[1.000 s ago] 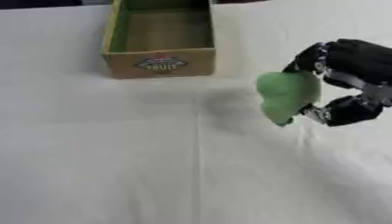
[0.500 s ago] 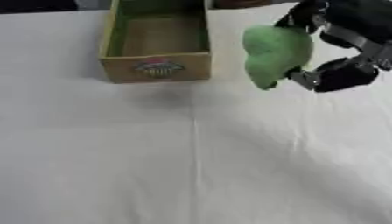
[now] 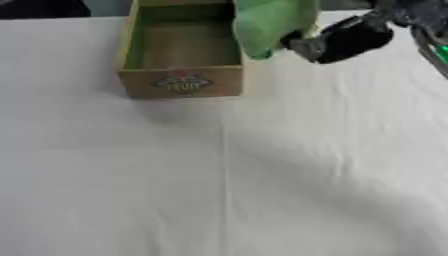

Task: Pick up objects on the table and place them in the box.

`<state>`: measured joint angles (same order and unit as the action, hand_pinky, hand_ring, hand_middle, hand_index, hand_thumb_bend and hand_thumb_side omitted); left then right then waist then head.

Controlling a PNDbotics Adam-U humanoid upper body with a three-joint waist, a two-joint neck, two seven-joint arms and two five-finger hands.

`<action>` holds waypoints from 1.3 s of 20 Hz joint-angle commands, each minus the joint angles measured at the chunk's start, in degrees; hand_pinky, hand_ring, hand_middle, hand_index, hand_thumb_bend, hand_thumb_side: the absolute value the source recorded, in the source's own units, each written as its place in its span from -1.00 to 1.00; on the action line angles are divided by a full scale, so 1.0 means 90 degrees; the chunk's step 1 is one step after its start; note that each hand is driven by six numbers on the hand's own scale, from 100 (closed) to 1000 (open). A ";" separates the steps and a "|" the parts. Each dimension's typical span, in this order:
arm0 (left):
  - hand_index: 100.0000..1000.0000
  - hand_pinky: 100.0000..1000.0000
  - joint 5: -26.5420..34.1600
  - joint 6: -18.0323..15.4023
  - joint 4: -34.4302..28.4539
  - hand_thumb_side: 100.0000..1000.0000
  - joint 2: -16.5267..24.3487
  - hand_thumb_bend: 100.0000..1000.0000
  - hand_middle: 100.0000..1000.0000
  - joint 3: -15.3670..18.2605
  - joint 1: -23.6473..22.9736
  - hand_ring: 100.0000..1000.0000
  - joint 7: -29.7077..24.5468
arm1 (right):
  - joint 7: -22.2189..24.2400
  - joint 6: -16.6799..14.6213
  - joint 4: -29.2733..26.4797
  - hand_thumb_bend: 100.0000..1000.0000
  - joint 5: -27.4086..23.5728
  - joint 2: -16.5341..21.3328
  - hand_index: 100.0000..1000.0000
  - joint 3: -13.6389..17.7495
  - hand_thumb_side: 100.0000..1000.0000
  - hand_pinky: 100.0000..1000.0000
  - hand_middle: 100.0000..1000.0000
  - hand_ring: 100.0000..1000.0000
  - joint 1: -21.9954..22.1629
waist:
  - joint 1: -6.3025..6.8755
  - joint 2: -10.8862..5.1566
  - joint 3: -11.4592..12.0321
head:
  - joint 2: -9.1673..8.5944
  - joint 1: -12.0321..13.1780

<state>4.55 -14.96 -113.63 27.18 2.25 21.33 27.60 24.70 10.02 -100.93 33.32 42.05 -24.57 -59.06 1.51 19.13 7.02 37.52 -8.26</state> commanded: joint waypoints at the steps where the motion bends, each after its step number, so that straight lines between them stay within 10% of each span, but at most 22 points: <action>1: 0.74 0.28 0.0063 -0.0012 -0.0107 1.00 0.0077 -1.00 0.65 0.0014 0.0097 0.66 -0.0045 | -0.0048 0.0065 0.0663 -1.00 0.0264 -0.0392 0.05 -0.0012 -0.79 -0.07 -0.26 0.00 -0.0389 | 0.0013 -0.0083 0.0047 | -0.0101 -0.0094; 16: 0.74 0.28 0.0185 -0.0036 -0.0107 1.00 -0.0026 -1.00 0.66 -0.0083 0.0324 0.67 -0.0165 | -0.0980 -0.0444 0.4017 -1.00 0.1631 -0.2275 0.05 0.0519 -0.67 0.01 -0.27 0.12 -0.1459 | -0.0051 0.0156 0.0407 | -0.0329 -0.0373; 26: 0.74 0.28 0.0209 -0.0065 -0.0107 1.00 -0.0061 -1.00 0.66 -0.0073 0.0377 0.67 -0.0167 | -0.1361 -0.0667 0.5219 -1.00 0.2435 -0.2612 0.07 0.0940 -0.64 0.03 -0.25 0.16 -0.1492 | -0.0094 0.0223 0.0442 | -0.0955 -0.0534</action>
<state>6.26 -15.39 -113.63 25.78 1.22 23.92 26.19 13.16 4.00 -54.28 54.16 18.33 -17.03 -71.10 0.53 22.24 10.89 30.20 -12.68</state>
